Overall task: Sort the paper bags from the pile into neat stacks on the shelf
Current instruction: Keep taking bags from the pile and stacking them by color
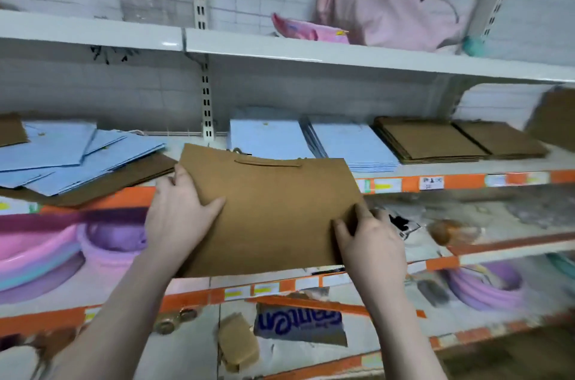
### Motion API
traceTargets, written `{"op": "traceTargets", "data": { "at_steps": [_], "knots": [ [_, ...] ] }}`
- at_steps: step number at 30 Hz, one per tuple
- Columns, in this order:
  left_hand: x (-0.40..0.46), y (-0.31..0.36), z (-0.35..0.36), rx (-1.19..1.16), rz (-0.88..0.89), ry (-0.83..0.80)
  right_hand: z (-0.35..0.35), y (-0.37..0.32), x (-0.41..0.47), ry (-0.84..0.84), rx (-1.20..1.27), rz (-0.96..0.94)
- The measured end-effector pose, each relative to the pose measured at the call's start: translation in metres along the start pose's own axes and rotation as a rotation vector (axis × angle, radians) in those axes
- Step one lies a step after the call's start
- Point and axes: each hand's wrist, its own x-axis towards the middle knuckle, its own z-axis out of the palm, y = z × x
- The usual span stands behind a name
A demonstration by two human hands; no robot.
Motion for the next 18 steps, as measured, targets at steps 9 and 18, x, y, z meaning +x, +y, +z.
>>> {"op": "traceTargets", "data": {
  "at_steps": [9,18],
  "knots": [
    [-0.051,0.182,0.111,-0.054,0.066,-0.093,-0.057,0.193,0.056,0.031,-0.076,0.105],
    [-0.047,0.294,0.190,-0.026,0.137,-0.126,-0.053,0.301,0.122,0.060,-0.047,0.200]
  ]
}}
